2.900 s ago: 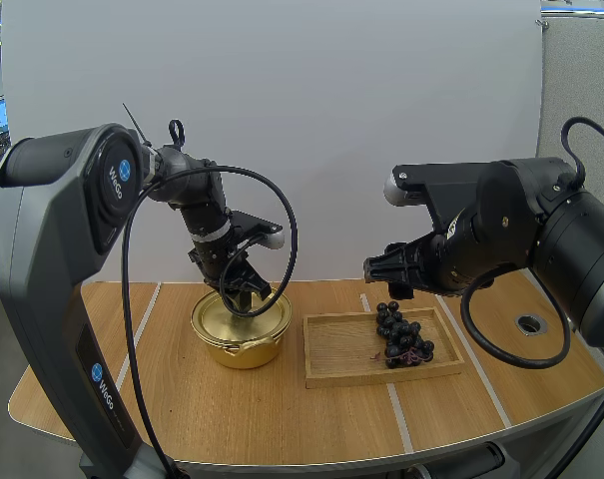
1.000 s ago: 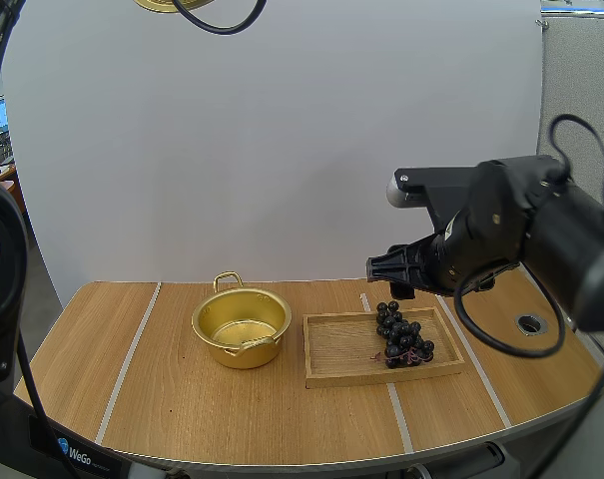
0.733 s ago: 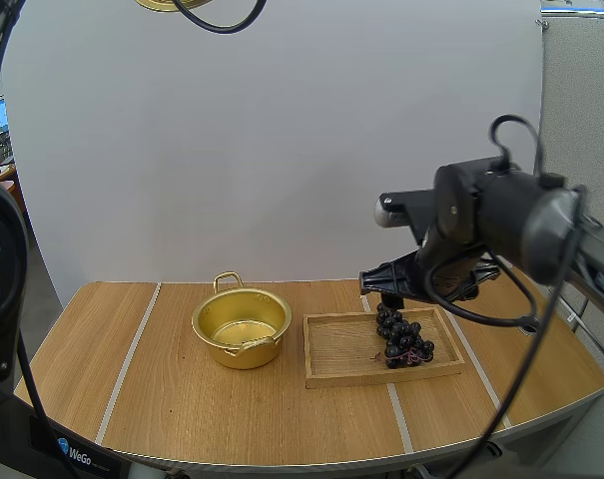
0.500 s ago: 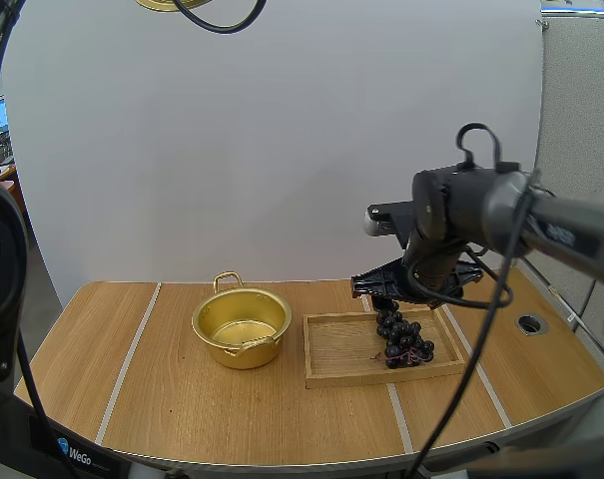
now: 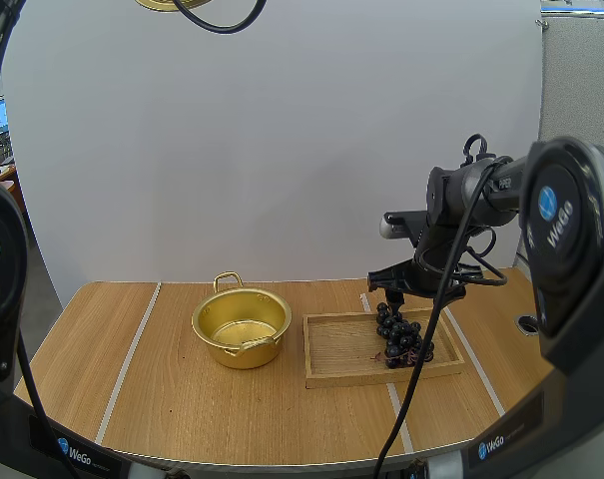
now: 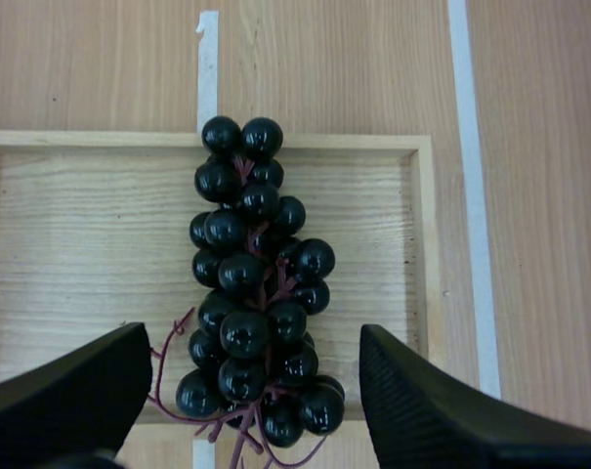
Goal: Open the pot, put the grape inside, and close it
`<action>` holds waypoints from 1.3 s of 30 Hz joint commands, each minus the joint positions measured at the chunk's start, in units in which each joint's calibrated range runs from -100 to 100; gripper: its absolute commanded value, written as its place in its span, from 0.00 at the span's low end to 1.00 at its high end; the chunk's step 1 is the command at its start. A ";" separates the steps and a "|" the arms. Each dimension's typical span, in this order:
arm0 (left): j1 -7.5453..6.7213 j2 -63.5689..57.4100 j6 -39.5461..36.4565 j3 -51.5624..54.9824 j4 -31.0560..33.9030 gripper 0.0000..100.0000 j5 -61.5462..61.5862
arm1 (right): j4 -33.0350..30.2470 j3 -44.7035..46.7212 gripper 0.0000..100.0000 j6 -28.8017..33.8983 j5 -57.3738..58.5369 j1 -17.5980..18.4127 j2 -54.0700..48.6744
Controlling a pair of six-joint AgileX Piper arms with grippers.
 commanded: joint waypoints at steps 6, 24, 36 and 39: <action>-0.14 -0.51 -0.36 -0.40 0.73 0.00 -1.77 | 0.81 -0.37 1.00 -1.56 -1.71 -0.24 4.72; -0.14 -0.51 -0.36 -0.40 0.73 0.00 -1.98 | 0.81 -0.37 1.00 -2.12 -6.45 -0.24 16.11; -0.14 -0.51 -0.36 -0.40 0.73 0.00 -1.98 | 0.69 -0.37 1.00 -2.12 -5.72 -0.24 16.39; -0.14 -0.51 -0.36 -0.40 0.73 0.00 -1.98 | 0.69 -0.37 1.00 -2.12 -5.72 -0.24 16.39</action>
